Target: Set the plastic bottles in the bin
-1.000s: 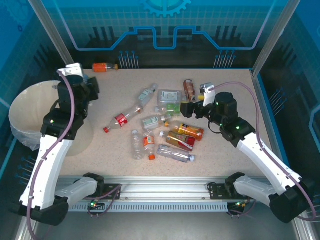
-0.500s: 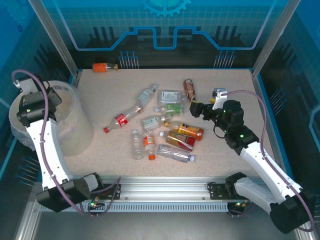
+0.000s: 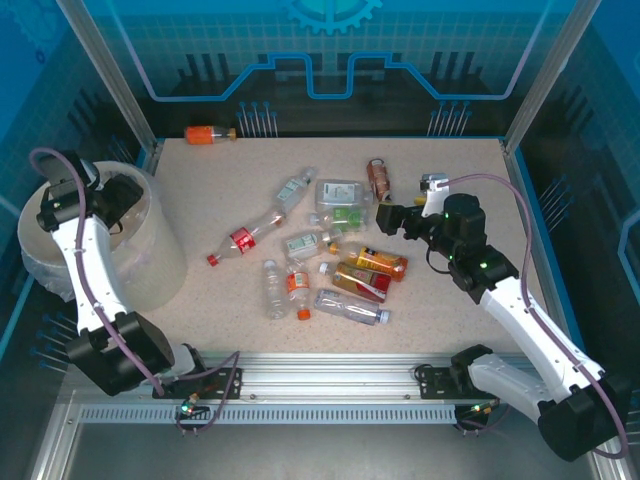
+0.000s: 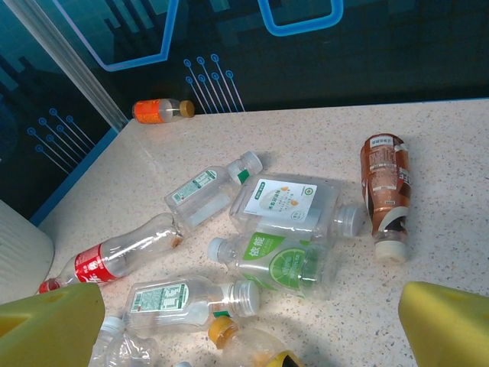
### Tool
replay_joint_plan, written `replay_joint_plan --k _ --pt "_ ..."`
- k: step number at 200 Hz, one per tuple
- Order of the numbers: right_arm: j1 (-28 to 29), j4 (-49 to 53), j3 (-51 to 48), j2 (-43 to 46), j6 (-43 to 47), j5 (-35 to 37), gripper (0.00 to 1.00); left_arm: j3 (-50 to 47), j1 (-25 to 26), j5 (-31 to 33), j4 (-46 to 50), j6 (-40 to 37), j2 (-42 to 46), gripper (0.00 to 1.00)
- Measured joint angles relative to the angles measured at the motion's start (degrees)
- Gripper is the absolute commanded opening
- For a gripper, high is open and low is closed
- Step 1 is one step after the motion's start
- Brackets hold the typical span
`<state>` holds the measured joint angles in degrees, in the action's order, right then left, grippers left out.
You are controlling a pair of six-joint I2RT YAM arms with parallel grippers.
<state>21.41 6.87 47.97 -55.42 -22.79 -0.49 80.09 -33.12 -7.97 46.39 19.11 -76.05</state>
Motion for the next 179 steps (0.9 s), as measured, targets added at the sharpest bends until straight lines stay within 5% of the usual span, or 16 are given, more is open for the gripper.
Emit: replay_joint_plan --k 179 --pt "-0.04 4.55 -2.82 -4.59 -3.34 -0.02 1.0 -2.8 -0.04 -0.92 -2.99 4.52 -0.13 0.9"
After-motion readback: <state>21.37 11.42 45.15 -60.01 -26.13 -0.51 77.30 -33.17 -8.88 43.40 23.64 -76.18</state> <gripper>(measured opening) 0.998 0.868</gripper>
